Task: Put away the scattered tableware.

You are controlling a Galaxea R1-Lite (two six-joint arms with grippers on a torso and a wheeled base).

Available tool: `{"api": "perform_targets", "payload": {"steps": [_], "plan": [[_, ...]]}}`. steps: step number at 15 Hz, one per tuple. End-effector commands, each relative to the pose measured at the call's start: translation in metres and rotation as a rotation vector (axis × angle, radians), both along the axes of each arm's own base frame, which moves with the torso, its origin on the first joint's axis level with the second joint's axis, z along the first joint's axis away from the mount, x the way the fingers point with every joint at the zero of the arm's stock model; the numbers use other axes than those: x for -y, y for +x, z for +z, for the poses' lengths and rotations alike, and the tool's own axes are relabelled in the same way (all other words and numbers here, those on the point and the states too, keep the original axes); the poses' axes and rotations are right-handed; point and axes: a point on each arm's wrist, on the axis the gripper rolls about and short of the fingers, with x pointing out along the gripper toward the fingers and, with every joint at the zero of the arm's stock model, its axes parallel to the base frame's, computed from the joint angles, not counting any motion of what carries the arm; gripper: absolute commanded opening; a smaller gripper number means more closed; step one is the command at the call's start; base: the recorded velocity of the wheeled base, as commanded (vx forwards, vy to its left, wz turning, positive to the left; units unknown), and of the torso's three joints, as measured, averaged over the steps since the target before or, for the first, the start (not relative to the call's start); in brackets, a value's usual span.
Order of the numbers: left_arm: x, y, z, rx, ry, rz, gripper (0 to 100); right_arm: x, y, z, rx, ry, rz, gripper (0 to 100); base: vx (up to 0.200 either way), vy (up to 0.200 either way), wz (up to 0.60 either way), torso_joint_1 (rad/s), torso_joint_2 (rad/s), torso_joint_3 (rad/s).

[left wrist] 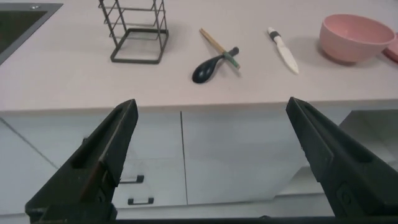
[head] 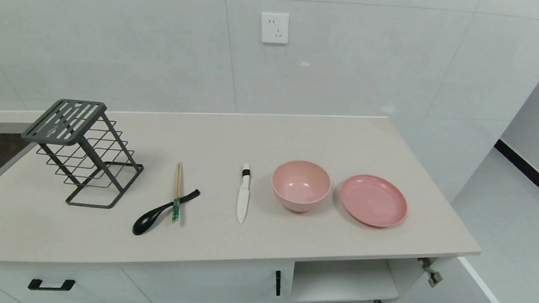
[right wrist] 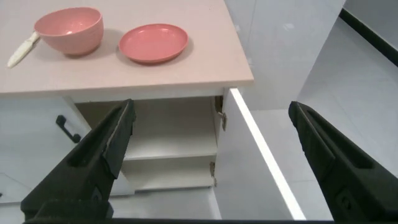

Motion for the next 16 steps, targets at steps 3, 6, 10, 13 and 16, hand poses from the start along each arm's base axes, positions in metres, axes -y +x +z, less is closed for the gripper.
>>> {"api": "perform_targets", "payload": {"steps": [3, 6, 10, 13, 16], "plan": [[0.0000, 0.0001, 0.0000, -0.001, -0.002, 0.002, 100, -0.0002, 0.0001, 0.0000, 0.000, -0.009, 0.007, 100, 0.000, 0.000, 0.00, 0.141, -0.23, -0.119], [0.0000, 0.0001, 0.0000, -0.001, 0.000, 0.001, 100, -0.0001, 0.0001, 0.0000, -0.001, -0.005, 0.006, 100, 0.000, 0.000, 0.00, 0.000, 0.00, 0.000], [0.0000, 0.0002, -0.0004, -0.003, 0.001, 0.001, 100, -0.0002, 0.0001, 0.0000, 0.000, -0.017, 0.009, 100, 0.150, 0.000, 0.00, 0.002, 0.00, 0.002], [0.0000, 0.0002, -0.0004, -0.003, 0.000, 0.001, 100, -0.0002, 0.0001, 0.0002, 0.001, -0.016, 0.009, 100, 0.000, 0.000, 0.00, 0.000, 0.00, 0.000], [0.0000, 0.0002, -0.0004, -0.003, 0.000, 0.001, 100, -0.0002, 0.0000, 0.0035, 0.034, -0.026, 0.007, 100, 0.000, 0.000, 0.00, 0.000, 0.00, 0.000]]}}
